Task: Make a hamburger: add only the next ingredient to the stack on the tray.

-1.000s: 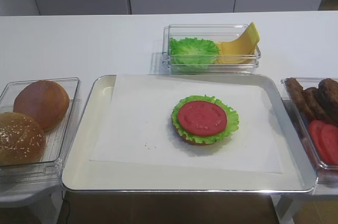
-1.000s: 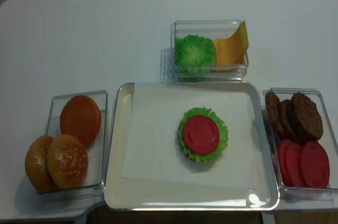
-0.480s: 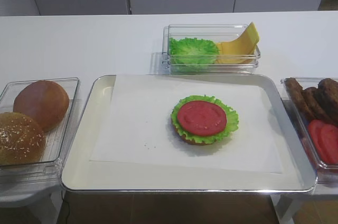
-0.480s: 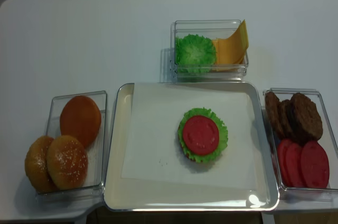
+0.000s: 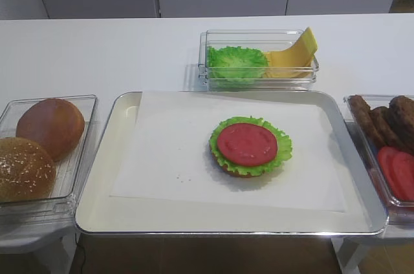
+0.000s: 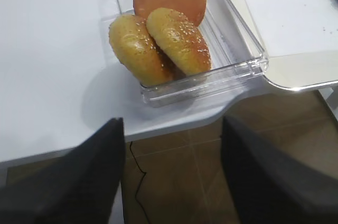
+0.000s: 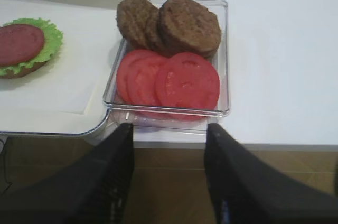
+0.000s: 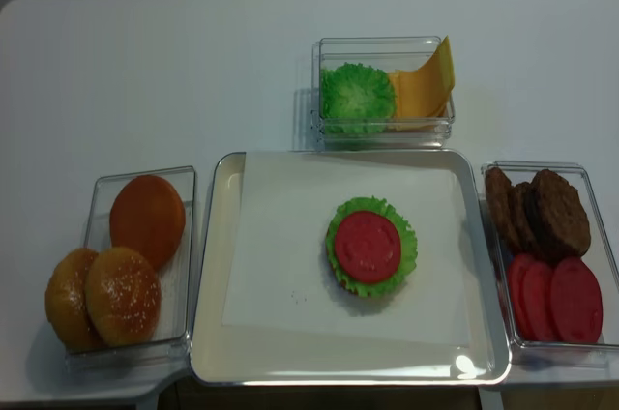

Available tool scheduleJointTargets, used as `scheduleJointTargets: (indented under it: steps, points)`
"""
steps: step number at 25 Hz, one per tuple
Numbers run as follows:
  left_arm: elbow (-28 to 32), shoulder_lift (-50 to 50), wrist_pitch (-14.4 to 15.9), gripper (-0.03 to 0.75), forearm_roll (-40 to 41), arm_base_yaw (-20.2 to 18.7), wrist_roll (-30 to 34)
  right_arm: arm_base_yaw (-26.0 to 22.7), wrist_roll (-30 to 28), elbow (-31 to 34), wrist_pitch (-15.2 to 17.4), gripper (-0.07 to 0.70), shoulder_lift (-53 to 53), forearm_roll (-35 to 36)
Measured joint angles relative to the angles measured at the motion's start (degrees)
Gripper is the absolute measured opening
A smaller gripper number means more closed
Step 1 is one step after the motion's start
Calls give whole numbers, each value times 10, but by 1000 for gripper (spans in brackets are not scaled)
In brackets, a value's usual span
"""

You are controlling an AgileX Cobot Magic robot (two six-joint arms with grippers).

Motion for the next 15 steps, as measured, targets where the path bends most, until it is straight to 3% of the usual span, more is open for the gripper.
scheduleJointTargets:
  steps: [15]
  points:
    - [0, 0, 0, 428, 0, 0, 0, -12, 1, 0, 0, 323, 0, 0]
